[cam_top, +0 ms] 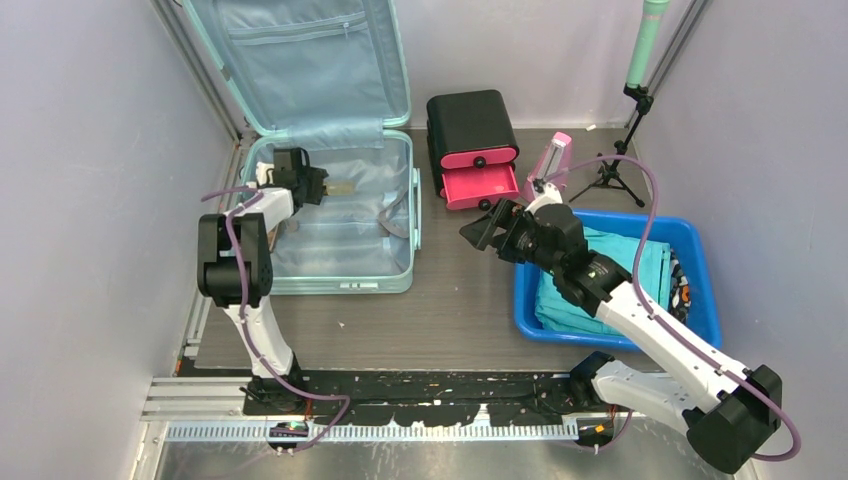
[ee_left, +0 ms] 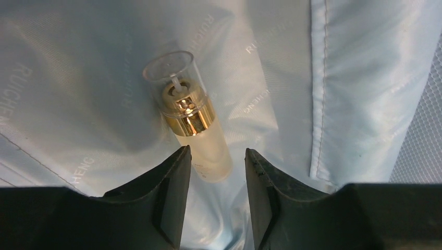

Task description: Open, take out, and arrange the luggage

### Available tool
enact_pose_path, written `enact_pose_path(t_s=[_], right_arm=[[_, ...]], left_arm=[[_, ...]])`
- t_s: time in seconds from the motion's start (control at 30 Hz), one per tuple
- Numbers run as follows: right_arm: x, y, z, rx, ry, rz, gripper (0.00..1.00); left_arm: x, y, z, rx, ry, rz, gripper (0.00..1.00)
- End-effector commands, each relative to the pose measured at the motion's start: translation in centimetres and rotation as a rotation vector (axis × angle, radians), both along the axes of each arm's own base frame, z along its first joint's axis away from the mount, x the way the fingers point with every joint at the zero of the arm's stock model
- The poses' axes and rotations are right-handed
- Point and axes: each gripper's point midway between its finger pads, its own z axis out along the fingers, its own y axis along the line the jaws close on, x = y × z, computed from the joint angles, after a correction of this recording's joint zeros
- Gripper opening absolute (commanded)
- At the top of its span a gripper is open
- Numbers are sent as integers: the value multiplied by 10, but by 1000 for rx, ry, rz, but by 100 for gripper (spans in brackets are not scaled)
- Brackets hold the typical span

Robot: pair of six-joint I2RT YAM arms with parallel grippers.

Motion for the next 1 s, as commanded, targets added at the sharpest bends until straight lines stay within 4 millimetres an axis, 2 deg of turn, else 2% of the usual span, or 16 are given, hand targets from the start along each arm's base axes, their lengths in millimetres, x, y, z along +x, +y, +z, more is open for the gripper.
enact_pose_path(t_s=[0.0, 0.37, 0.8, 0.97], right_arm=[[7, 10, 15, 16, -56, 34, 89], [14, 14, 8, 1, -31, 23, 89], [19, 19, 8, 14, -31, 24, 89], [18, 18, 6, -17, -27, 41, 90]], left_arm=[[2, 11, -3, 12, -2, 69, 46], [24, 8, -32, -22, 31, 78, 47], [46, 7, -44, -22, 32, 67, 49], [42, 6, -39, -32, 2, 63, 36]])
